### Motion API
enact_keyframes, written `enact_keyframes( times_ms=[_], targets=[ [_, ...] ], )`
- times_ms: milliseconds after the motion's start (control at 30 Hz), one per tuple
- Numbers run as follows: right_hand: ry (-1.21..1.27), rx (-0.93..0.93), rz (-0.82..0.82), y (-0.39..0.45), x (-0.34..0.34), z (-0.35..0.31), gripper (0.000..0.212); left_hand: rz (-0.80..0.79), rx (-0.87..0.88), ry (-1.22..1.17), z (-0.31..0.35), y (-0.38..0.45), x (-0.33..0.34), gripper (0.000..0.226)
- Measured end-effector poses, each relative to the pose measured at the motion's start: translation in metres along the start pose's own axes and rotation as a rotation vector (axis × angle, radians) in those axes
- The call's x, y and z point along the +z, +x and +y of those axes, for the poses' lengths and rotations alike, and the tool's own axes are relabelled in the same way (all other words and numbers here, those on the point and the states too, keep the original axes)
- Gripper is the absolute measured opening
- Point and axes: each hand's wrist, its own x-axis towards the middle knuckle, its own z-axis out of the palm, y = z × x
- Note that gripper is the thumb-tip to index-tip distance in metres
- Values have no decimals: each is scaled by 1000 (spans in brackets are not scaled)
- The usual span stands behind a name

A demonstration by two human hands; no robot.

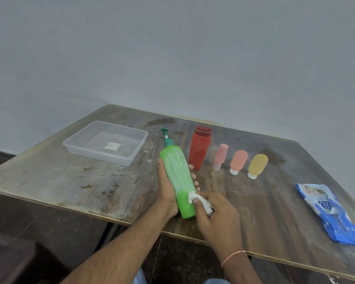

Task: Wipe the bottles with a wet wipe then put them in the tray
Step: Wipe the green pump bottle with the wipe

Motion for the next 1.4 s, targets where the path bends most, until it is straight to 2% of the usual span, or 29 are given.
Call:
enact_keyframes(
  times_ms=[67,167,367,533,600,667,833,967,1033,1167,1333,1400],
  targets=[
    [91,83,19,5,4,-6,16,-9,2,10,1,-1,1,105],
    [196,104,-29,1,1,-7,14,-13,15,11,1,-2,-1,105],
    [204,223,-87,6,-8,15,14,-39,37,67,-4,-1,-2,107],
    [381,166,-84,4,-4,3,14,-48,43,71,-1,-4,0,107],
    [363,210,-115,4,-9,9,10,-52,47,73,-2,-3,0,107],
    [285,249,-108,7,-11,13,16,-60,48,99,-4,-2,1,107],
    [421,148,-93,8,-8,-1,18,-72,51,135,-3,-1,-3,107],
    [362,207,-105,8,-12,7,12,-71,63,174,-5,2,-6,109],
    [321,232,-84,13,-10,9,16,-93,51,183,-6,2,-5,110],
    [431,143,-79,11,-7,1,19,-113,34,124,-3,1,-8,111],
    [329,168,-57,15,-12,7,12,-108,37,155,-7,1,-5,109],
    [322,114,-44,19,-8,4,15,-124,32,163,-7,2,-6,109]
  ],
)
